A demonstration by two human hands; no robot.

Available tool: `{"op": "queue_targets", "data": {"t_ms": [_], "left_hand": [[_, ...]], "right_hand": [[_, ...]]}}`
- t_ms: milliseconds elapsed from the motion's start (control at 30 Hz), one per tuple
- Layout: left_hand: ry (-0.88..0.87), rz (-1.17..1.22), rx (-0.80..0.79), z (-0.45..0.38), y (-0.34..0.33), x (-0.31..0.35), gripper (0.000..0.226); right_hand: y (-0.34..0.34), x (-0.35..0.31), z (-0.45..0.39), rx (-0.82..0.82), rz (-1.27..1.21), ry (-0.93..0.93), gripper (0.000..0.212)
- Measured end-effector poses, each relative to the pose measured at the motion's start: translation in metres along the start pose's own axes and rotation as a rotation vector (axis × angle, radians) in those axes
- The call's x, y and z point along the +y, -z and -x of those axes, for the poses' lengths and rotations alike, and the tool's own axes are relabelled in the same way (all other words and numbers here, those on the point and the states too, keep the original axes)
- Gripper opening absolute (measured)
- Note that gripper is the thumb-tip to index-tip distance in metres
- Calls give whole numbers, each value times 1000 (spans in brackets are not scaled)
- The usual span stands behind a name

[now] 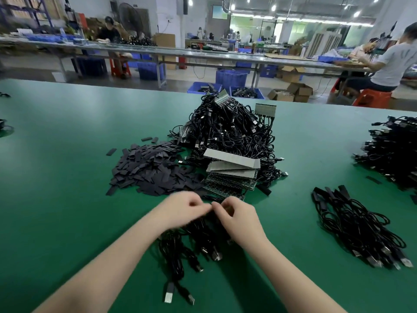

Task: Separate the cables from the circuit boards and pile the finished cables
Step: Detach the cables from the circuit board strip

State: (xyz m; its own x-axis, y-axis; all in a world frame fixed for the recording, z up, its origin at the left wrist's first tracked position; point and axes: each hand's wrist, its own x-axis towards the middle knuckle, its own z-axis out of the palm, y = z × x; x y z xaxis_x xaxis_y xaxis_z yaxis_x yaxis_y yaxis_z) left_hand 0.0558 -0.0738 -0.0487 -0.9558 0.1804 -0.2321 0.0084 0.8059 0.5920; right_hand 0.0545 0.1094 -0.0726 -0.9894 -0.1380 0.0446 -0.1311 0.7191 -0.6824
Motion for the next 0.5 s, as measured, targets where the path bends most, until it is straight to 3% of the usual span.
{"op": "queue_targets", "data": {"t_ms": [67, 133, 300, 400, 500], "left_hand": [[112, -293, 309, -6, 3, -6, 28], [170, -413, 374, -12, -3, -10, 35], [173, -288, 220, -28, -9, -17, 48], [56, -290, 118, -32, -5, -10, 51], [-54, -317, 81, -34, -10, -1, 51]], "right_hand": [[1, 13, 2, 7, 258, 36, 32], [1, 24, 7, -59, 387, 61, 41], [5, 35, 18, -103, 344, 120, 33], [13, 35, 21, -127, 259, 74, 51], [16, 35, 19, -17, 183, 10, 57]]}}
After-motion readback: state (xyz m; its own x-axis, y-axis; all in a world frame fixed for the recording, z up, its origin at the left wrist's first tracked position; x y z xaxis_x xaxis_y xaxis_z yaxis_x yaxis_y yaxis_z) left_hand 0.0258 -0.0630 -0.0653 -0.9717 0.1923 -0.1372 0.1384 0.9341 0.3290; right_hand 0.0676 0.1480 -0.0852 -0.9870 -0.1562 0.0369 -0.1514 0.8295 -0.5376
